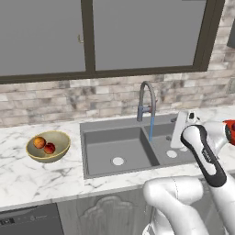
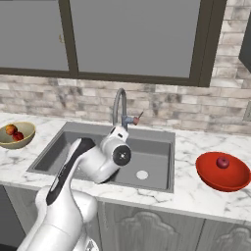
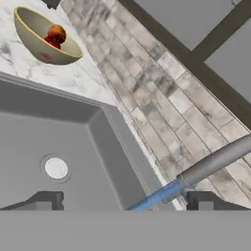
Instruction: Pick the peachs from the sink and place them in one bowl. Place the apple in the other bowl. Then turn off the sink faucet.
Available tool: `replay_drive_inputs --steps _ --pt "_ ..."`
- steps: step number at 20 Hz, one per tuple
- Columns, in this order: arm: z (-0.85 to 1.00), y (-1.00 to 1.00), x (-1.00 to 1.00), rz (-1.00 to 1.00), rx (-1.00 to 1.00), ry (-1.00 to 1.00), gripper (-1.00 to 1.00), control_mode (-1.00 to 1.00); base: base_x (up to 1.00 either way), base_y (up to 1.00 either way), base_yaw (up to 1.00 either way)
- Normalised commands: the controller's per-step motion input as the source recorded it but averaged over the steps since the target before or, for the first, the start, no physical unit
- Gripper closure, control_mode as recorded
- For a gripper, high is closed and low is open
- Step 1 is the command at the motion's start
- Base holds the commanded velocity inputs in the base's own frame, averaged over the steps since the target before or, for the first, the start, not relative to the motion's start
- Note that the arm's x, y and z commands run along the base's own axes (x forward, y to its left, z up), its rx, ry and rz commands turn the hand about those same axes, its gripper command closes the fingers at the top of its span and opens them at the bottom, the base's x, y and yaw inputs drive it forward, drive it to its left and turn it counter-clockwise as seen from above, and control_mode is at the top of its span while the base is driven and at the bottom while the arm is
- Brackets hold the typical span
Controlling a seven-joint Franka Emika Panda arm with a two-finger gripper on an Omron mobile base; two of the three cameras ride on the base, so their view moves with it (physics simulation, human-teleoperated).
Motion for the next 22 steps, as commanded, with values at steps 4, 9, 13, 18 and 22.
replay_drive_inputs --steps 4,9,13,18,22 --pt "0.44 -0.77 0.68 -0.01 0.07 0.23 -1.0 -1.0 0.0 0.0 0.0" --pt "0.3 -0.63 0.71 0.0 0.09 0.22 -1.0 -1.0 0.0 0.0 0.0" --pt "-0.06 -0.39 0.42 0.0 0.13 0.05 -1.0 -1.0 0.0 0.0 0.0" --pt "-0.22 -0.15 0.07 0.0 0.17 -0.12 -1.0 -1.0 0.0 0.0 0.0" --pt "-0.08 0.0 0.12 -0.02 0.08 -0.13 -1.0 -1.0 0.0 0.0 0.0"
